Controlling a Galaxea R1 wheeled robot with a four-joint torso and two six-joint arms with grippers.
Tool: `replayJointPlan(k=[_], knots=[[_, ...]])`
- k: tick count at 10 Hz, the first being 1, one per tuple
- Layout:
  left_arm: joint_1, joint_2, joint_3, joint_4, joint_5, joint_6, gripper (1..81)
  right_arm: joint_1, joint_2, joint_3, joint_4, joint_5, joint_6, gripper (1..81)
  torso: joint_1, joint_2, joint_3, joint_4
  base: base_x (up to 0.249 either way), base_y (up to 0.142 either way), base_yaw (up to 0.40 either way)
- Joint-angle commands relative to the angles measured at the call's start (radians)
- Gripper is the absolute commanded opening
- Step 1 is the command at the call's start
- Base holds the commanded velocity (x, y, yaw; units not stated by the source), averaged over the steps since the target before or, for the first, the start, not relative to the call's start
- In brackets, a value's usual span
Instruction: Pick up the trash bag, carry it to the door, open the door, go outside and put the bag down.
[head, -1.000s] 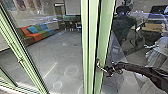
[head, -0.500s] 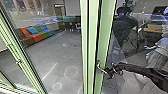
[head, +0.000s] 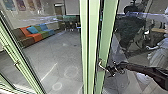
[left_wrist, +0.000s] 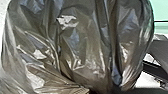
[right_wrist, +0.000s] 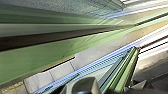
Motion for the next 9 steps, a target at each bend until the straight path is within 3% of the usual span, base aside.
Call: replayJointPlan(k=[1,7,9], knots=[[-0.025,-0.007,0.009,-0.01,0.098,-0.002,1.0,0.195,-0.132,-0.083,-0.016,-0.012,0.059,81.1,0.0,0.0,0.0,0.0,0.0,0.0,0.0],[-0.025,-0.009,0.007,-0.01,0.1,-0.002,1.0,0.207,-0.233,-0.069,0.023,-0.011,0.058,81.1,0.003,0.002,-0.001,0.0,0.0,0.0,0.0],[-0.025,-0.007,0.009,-0.008,0.1,-0.002,1.0,0.197,-0.311,0.024,0.023,-0.009,0.059,81.1,0.003,0.002,-0.001,0.001,0.0,0.0,0.0]])
